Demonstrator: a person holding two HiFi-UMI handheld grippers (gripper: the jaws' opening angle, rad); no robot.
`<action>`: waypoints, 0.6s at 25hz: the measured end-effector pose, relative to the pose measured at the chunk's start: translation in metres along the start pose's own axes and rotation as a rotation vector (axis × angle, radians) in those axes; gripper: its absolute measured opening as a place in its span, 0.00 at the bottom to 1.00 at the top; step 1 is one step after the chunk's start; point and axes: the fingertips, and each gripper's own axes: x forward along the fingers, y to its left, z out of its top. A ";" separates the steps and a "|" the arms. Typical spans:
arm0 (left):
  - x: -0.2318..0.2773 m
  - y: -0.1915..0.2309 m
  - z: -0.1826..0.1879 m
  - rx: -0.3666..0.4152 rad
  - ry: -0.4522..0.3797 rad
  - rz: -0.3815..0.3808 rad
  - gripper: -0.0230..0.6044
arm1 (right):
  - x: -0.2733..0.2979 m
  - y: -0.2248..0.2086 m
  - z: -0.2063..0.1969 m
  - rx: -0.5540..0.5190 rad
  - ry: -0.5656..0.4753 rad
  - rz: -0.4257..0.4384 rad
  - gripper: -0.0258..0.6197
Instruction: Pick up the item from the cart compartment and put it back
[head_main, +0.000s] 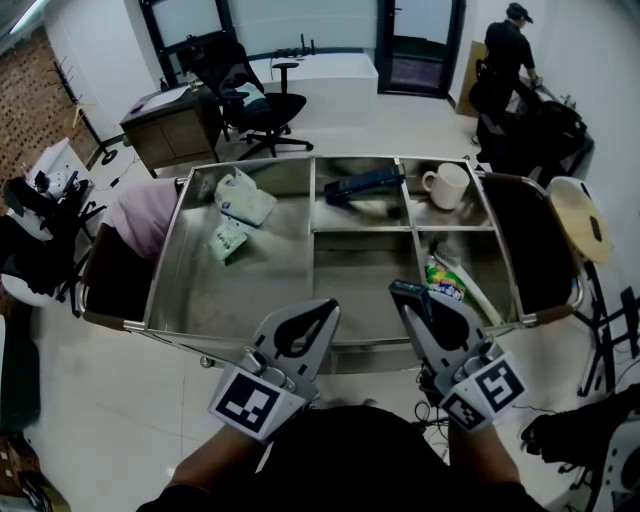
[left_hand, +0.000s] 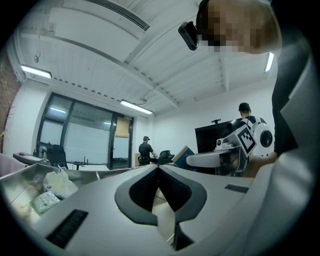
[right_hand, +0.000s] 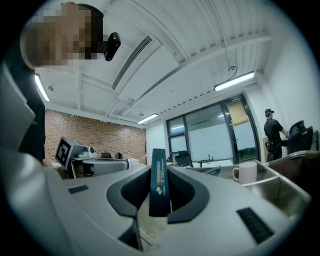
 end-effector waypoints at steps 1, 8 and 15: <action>0.000 0.000 0.000 0.000 0.001 -0.001 0.04 | 0.000 0.000 0.000 0.001 0.001 0.000 0.20; -0.001 0.004 -0.002 -0.007 0.005 0.008 0.04 | 0.005 0.000 0.000 -0.001 0.009 0.002 0.20; -0.003 0.009 -0.004 -0.008 0.011 0.014 0.04 | 0.011 0.001 0.001 -0.007 0.009 0.003 0.20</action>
